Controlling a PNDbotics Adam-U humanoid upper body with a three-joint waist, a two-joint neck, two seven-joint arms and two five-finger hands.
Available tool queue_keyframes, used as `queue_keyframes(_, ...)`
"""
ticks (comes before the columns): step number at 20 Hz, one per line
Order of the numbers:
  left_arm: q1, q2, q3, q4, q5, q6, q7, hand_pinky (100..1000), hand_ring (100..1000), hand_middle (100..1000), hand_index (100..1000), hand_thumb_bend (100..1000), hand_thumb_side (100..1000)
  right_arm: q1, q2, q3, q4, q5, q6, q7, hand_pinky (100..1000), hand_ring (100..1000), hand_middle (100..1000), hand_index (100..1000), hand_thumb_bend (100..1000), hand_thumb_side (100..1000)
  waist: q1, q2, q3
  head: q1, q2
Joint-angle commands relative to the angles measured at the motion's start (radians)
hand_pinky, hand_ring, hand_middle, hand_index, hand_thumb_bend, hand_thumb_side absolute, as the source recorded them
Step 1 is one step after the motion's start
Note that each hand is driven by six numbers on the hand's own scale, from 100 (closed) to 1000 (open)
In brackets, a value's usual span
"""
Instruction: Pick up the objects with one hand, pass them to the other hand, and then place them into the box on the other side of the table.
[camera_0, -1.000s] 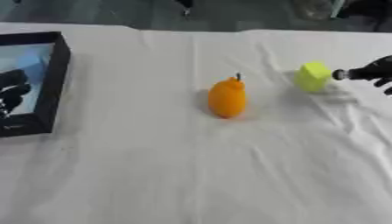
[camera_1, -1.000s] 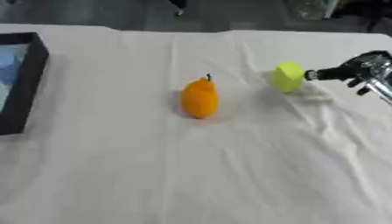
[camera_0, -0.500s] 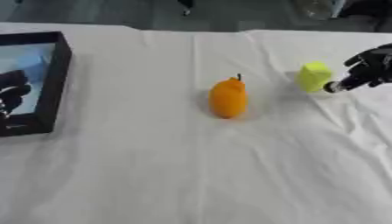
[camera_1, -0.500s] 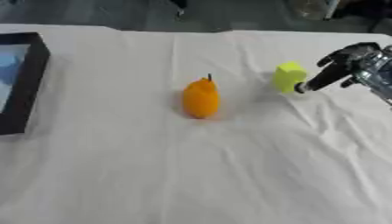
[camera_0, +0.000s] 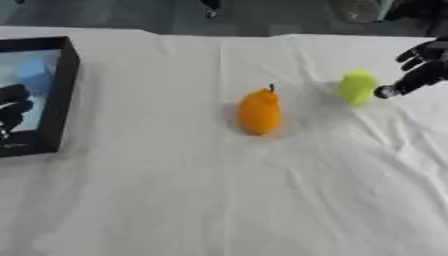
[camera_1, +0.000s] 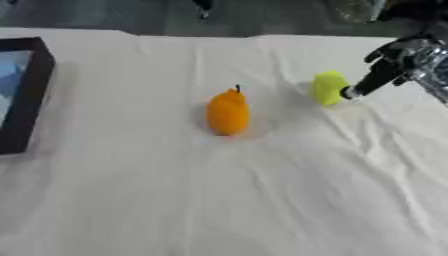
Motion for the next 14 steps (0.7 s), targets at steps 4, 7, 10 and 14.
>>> queue_keyframes(4,-0.005,0.008,0.008,-0.014,-0.006,-0.002,0.006,1000,872,860,743,100,805,-0.017,-0.053,-0.026,-0.035,0.104,0.003,0.103,938,955,899,938,404,100,-0.01,-0.001,0.001,-0.001,-0.027)
queue_keyframes(7,-0.003,0.008,0.009,-0.014,-0.008,-0.003,0.007,1000,871,860,743,100,807,-0.019,-0.06,-0.04,-0.06,0.15,0.003,0.145,940,949,893,934,385,100,-0.008,0.003,0.002,-0.001,-0.032)
queue_keyframes(10,0.0,0.008,0.01,-0.014,-0.01,-0.004,0.008,1000,871,860,743,100,807,-0.014,-0.07,-0.049,-0.094,0.199,0.003,0.17,944,952,888,929,404,100,-0.008,0.006,0.007,-0.003,-0.038)
queue_keyframes(14,-0.001,0.008,0.011,-0.014,-0.012,-0.006,0.008,1000,870,860,743,100,807,0.0,-0.086,-0.053,-0.135,0.262,0.003,0.202,949,958,891,927,402,100,-0.01,0.01,0.021,-0.009,-0.045)
